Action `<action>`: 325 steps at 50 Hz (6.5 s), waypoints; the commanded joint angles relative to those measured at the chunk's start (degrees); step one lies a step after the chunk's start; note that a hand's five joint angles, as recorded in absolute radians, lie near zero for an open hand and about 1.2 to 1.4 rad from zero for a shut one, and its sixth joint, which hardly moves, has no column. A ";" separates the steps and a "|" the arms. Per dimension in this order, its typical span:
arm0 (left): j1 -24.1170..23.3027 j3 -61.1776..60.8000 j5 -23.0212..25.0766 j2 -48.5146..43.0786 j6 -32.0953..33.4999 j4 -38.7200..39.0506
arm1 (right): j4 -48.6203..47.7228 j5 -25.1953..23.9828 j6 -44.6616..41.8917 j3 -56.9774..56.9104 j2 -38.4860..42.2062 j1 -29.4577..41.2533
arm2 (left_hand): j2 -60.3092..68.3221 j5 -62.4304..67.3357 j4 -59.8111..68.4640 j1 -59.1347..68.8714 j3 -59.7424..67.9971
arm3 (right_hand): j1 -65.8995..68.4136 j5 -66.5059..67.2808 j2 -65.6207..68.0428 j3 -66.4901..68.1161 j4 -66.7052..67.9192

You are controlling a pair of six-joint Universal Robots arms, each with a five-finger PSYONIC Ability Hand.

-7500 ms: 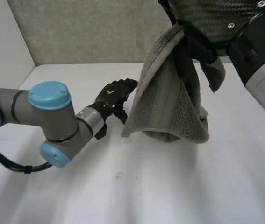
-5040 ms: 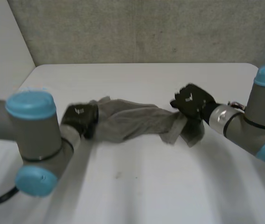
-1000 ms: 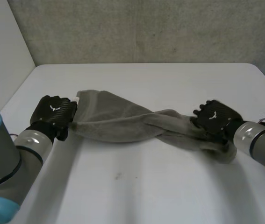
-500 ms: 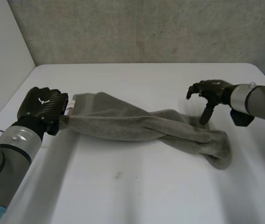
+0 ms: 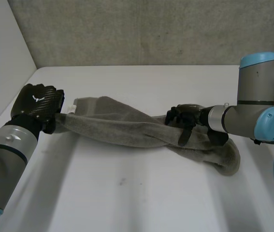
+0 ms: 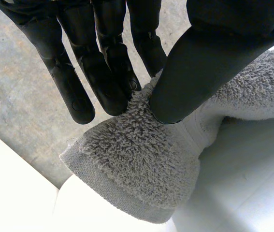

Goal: Fold the towel.

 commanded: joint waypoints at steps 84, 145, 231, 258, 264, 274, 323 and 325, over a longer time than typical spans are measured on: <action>1.25 69.77 -5.52 -26.09 -19.48 -15.03 | -18.20 20.53 -27.06 -18.20 -15.88 5.93 | 10.21 11.37 10.13 12.29 10.19 | 52.99 52.07 53.49 53.15 52.80; 5.55 13.35 0.28 -15.36 -9.02 -3.43 | -8.15 12.78 -12.13 18.12 -13.25 -10.58 | 10.21 11.37 10.13 12.29 10.19 | -13.06 -13.98 -12.56 -12.90 -13.25; 3.01 -4.86 2.03 0.92 15.76 -4.93 | -19.39 7.50 -45.97 57.00 -45.26 -20.89 | 10.21 11.37 10.13 12.29 10.19 | 52.99 52.07 53.49 53.15 52.80; 0.99 35.03 0.98 -41.19 15.32 -0.88 | -33.73 21.30 -40.69 26.94 -12.21 -9.10 | 10.21 11.37 10.13 12.29 10.19 | 52.99 52.07 53.49 53.15 52.80; 0.55 43.21 -0.34 -46.11 15.41 -0.88 | -33.82 21.92 -40.60 20.53 -7.02 -8.92 | 10.21 11.37 10.13 12.29 10.19 | 52.99 52.07 53.49 53.15 52.80; -0.86 51.04 -1.65 -52.18 15.68 -2.81 | -33.82 22.62 -40.78 12.86 -1.82 -7.95 | 10.21 11.37 10.13 12.29 10.19 | 52.99 52.07 53.49 53.15 52.80; -2.62 7.02 -3.06 -17.65 -6.03 6.59 | -50.33 12.34 -27.15 63.40 -28.64 -19.29 | -59.75 -58.58 -59.82 -57.67 -59.76 | -10.91 -11.83 -10.41 -10.75 -11.09; -2.71 7.02 -3.06 -17.65 -6.03 6.68 | -50.78 12.08 -27.59 63.23 -27.93 -19.55 | -59.75 -58.58 -59.82 -57.67 -59.76 | -6.50 -7.42 -6.00 -6.34 -6.68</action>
